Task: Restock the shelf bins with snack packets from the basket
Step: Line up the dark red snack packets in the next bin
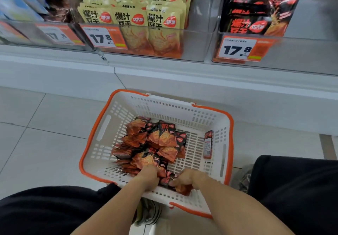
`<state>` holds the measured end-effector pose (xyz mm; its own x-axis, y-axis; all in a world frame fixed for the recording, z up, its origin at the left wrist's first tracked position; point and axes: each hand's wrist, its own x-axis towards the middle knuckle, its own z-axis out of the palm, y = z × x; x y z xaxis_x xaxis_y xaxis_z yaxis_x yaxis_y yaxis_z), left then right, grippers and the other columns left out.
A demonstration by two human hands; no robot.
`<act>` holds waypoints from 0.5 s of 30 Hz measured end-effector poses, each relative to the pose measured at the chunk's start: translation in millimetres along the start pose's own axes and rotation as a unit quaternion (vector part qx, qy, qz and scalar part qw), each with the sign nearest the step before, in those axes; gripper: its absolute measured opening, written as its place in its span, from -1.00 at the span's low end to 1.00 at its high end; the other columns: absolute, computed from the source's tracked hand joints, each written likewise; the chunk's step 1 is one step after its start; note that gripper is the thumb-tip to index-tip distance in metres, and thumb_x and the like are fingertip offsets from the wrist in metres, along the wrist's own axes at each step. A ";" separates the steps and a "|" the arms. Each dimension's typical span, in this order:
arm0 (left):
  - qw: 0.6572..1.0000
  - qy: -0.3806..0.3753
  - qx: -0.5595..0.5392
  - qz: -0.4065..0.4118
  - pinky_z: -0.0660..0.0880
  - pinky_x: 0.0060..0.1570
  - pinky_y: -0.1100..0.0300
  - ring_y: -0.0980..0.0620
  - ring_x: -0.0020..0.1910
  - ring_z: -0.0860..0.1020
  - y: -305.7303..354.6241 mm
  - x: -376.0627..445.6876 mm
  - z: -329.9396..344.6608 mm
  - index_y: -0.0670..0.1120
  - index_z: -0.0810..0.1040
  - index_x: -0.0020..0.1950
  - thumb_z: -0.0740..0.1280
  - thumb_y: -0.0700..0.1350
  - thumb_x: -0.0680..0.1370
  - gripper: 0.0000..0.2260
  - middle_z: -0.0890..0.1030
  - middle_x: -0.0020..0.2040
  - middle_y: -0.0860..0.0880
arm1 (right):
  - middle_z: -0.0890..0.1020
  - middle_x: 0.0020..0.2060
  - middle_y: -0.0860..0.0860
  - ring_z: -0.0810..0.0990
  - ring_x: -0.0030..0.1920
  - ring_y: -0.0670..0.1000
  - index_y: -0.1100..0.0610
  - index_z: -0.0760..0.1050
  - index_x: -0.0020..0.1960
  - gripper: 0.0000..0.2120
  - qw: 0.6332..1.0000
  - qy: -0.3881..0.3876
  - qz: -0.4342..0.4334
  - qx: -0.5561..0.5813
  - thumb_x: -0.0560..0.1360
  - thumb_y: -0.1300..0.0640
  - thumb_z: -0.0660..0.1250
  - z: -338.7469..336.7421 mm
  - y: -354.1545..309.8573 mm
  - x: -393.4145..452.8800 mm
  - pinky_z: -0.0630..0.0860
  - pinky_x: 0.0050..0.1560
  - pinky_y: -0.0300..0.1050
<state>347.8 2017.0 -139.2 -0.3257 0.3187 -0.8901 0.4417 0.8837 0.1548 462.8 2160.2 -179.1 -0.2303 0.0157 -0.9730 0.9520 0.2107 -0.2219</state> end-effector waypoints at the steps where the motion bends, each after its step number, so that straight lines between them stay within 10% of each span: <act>1: 1.000 0.000 -0.008 -0.004 0.49 0.11 0.11 -0.09 0.14 0.52 1.7 -1.3 -2.1 -0.04 0.55 0.30 0.22 -0.12 0.61 -0.72 0.51 0.25 -0.11 | 0.68 -0.03 0.09 0.64 -0.04 0.09 0.22 0.60 0.11 -0.37 1.000 0.000 0.005 0.025 0.23 -0.17 0.64 0.5 1.2 4.2 0.57 -0.01 -0.09; 6: 0.999 0.042 -0.007 -0.026 0.52 0.13 0.03 -0.11 0.16 0.53 14.7 6.2 -14.4 -0.09 0.53 0.21 0.22 -0.01 0.61 -0.75 0.56 0.15 -0.11 | 0.62 0.18 0.11 0.61 0.10 0.10 0.18 0.48 0.30 -0.28 0.999 0.009 0.002 0.038 0.25 -0.02 0.67 -22.0 -12.3 -7.8 0.59 0.03 -0.07; 9: 0.997 0.076 -0.007 -0.028 0.45 0.00 0.09 -0.10 0.11 0.52 36.3 -4.0 -39.8 -0.13 0.49 0.14 0.27 0.04 0.58 -0.73 0.55 0.10 -0.10 | 0.63 0.11 0.21 0.64 -0.13 0.13 0.23 0.47 0.35 -0.58 0.999 -0.034 -0.030 0.009 0.53 0.21 0.43 -60.7 -31.3 -29.3 0.59 -0.19 0.00; 15: 0.938 0.079 -0.330 0.071 0.50 -0.40 0.22 0.09 -0.41 0.59 79.5 -30.4 -101.0 -0.18 0.48 0.20 0.44 -0.05 0.54 -0.67 0.68 -0.12 -0.10 | 0.58 0.12 0.11 0.57 0.07 0.11 0.09 0.49 0.24 -0.68 0.992 0.037 -0.115 -0.023 0.51 0.24 0.42 -144.2 -67.9 -105.6 0.57 -0.03 -0.01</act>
<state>308.3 2112.2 -56.6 -0.4463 0.4494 -0.7738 -0.1062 0.8320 0.5445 393.4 2285.2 -52.1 -0.4555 0.0327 -0.8896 0.8630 0.2614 -0.4323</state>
